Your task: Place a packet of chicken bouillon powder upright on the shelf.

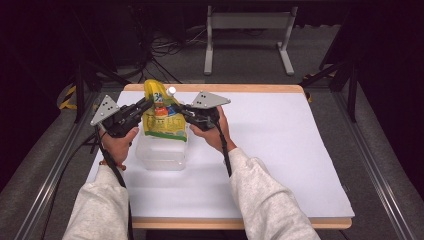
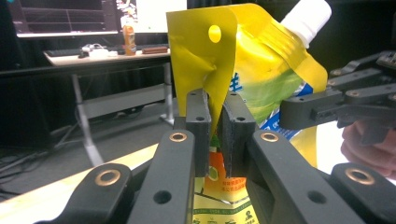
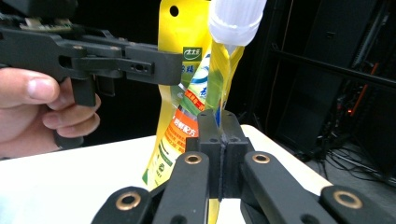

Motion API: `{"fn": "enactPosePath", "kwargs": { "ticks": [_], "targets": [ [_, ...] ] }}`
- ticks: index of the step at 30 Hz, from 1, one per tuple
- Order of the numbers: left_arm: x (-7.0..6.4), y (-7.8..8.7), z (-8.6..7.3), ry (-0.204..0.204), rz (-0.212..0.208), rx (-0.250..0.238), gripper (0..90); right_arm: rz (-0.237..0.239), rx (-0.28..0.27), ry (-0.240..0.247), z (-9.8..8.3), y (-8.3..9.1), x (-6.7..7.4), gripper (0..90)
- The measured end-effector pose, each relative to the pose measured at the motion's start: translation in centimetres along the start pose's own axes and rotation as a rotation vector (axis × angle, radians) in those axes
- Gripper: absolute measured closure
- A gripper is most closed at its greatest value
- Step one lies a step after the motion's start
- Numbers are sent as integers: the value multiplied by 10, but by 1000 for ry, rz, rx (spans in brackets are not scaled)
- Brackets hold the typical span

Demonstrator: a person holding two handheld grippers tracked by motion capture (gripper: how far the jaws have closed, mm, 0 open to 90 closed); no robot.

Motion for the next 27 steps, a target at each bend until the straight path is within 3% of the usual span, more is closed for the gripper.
{"fn": "enactPosePath", "kwargs": {
  "ticks": [3, 7, 19, 21, 27],
  "targets": [
    [-1, -1, 2, -22, 7, 4, 831, -9, 6, 22, 2, -2, -1, 900],
    [2, 0, -1, 1, 6, 4, 827, -10, 8, 18, 1, -4, -5, 900],
    [-1, 3, -13, -31, 1, 71, 831, 8, 34, -19, -20, -8, -4, 900],
    [1, 6, -14, -21, -7, 72, 831, 18, 28, -47, -24, -8, -3, 900],
    [-1, 10, -11, -38, -9, 79, 845, 26, 49, -47, -27, -9, -1, 900]
  ]
}}
Point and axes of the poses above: each handheld gripper's, and its own axes: y roughly backward along the jaws, z roughly out of its top, x roughly to its left, the point moved 1 cm from there along -y, roughly forward along the jaws, and after that the axes turned 5 degrees about -x, right-handed, at the moved point
